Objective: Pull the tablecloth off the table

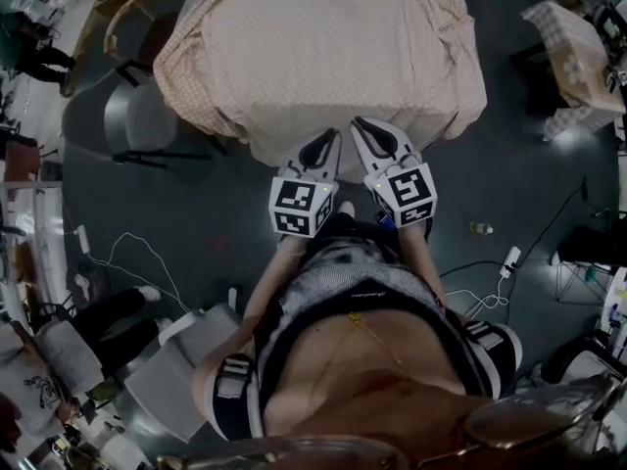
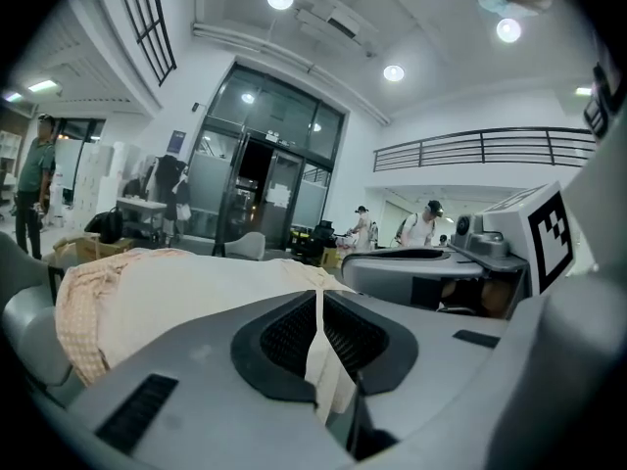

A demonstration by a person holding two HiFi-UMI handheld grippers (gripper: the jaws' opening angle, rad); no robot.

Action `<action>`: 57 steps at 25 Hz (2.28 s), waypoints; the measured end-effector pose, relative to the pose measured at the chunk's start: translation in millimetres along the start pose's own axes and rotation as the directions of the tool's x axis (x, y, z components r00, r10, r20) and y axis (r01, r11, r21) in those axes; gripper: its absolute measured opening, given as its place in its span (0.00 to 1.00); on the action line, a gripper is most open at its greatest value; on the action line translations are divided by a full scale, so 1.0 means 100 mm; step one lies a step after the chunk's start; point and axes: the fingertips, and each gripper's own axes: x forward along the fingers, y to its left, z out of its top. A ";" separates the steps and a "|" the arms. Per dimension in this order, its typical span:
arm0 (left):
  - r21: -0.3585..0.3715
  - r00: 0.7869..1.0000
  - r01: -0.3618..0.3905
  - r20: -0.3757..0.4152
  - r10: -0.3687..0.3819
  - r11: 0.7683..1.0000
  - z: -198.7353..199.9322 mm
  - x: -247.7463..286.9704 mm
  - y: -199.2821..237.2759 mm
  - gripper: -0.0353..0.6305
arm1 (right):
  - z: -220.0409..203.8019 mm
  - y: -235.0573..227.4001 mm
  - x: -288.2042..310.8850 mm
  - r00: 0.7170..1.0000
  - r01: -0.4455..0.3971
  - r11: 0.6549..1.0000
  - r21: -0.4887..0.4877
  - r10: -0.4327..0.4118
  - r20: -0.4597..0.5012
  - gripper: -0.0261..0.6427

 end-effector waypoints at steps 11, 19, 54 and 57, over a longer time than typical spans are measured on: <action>0.046 0.993 0.116 -0.016 -0.115 0.992 0.37 0.55 0.78 0.09 | 0.21 -0.42 0.85 0.991 0.131 0.991 0.023 -0.131 -0.012 0.16; 0.048 0.986 0.160 -0.053 -0.157 0.986 0.40 0.78 1.19 0.09 | 0.21 -0.53 1.28 0.982 0.184 0.982 0.043 -0.182 -0.039 0.16; 0.040 0.992 0.005 -0.123 0.000 0.999 0.79 2.85 1.64 0.09 | 0.18 -2.46 2.31 0.995 -0.005 1.000 0.021 0.007 -0.102 0.16; 0.038 0.988 -0.001 -0.152 0.007 0.999 0.72 2.95 1.70 0.10 | 0.05 -2.51 2.37 0.991 -0.011 0.999 0.030 0.015 -0.134 0.16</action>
